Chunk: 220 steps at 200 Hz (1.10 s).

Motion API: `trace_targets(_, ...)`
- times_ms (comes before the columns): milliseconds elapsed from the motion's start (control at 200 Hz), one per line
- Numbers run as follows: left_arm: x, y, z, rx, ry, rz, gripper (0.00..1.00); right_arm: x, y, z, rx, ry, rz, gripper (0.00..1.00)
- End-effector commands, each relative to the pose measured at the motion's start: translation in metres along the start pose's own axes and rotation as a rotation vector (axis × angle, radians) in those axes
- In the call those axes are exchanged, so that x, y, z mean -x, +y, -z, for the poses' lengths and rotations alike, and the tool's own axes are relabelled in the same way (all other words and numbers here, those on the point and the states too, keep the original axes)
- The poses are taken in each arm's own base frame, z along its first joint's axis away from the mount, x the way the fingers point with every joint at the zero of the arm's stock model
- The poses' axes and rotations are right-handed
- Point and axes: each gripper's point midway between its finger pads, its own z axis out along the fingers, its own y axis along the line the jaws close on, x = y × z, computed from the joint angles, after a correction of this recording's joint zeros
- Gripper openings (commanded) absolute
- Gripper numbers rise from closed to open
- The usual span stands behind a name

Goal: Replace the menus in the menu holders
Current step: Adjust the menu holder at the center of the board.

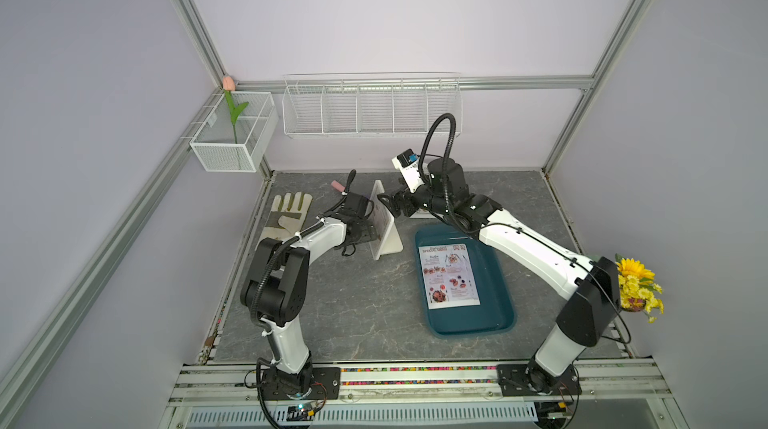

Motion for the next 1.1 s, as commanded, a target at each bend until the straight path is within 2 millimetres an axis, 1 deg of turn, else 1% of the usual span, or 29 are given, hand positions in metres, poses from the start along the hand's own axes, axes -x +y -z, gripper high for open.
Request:
trace_targets(0,0.003,-0.026,0.000,-0.025,-0.028,-0.018,0.95,-0.029,-0.021,-0.010,-0.124,0.122,-0.059,0.82)
trace_targets(100,0.003,-0.029,0.009,-0.018,-0.038,-0.012,0.95,-0.025,-0.031,-0.007,-0.186,0.128,-0.078,0.73)
trace_targets(240,0.001,-0.024,0.026,-0.027,-0.055,0.012,0.95,-0.027,-0.044,-0.004,-0.268,0.164,-0.090,0.65)
trace_targets(335,0.002,-0.015,0.038,0.001,-0.074,0.030,0.95,-0.031,-0.053,-0.004,-0.307,0.191,-0.103,0.54)
trace_targets(405,0.005,-0.007,0.047,0.032,-0.096,0.036,0.95,-0.035,-0.054,-0.008,-0.301,0.209,-0.107,0.46)
trace_targets(545,0.012,0.010,0.064,0.118,-0.125,0.050,0.95,-0.040,-0.056,-0.018,-0.307,0.244,-0.099,0.38)
trace_targets(680,0.013,0.015,0.076,0.124,-0.136,0.052,0.95,-0.041,-0.061,-0.027,-0.319,0.257,-0.102,0.36)
trace_targets(840,0.014,0.016,0.087,0.116,-0.148,0.049,0.95,-0.046,-0.068,-0.035,-0.338,0.273,-0.109,0.35)
trace_targets(1045,0.017,0.017,0.091,0.110,-0.163,0.053,0.95,-0.057,-0.072,-0.038,-0.343,0.297,-0.116,0.33)
trace_targets(1095,0.018,0.016,0.093,0.110,-0.166,0.053,0.95,-0.059,-0.072,-0.038,-0.338,0.303,-0.121,0.31)
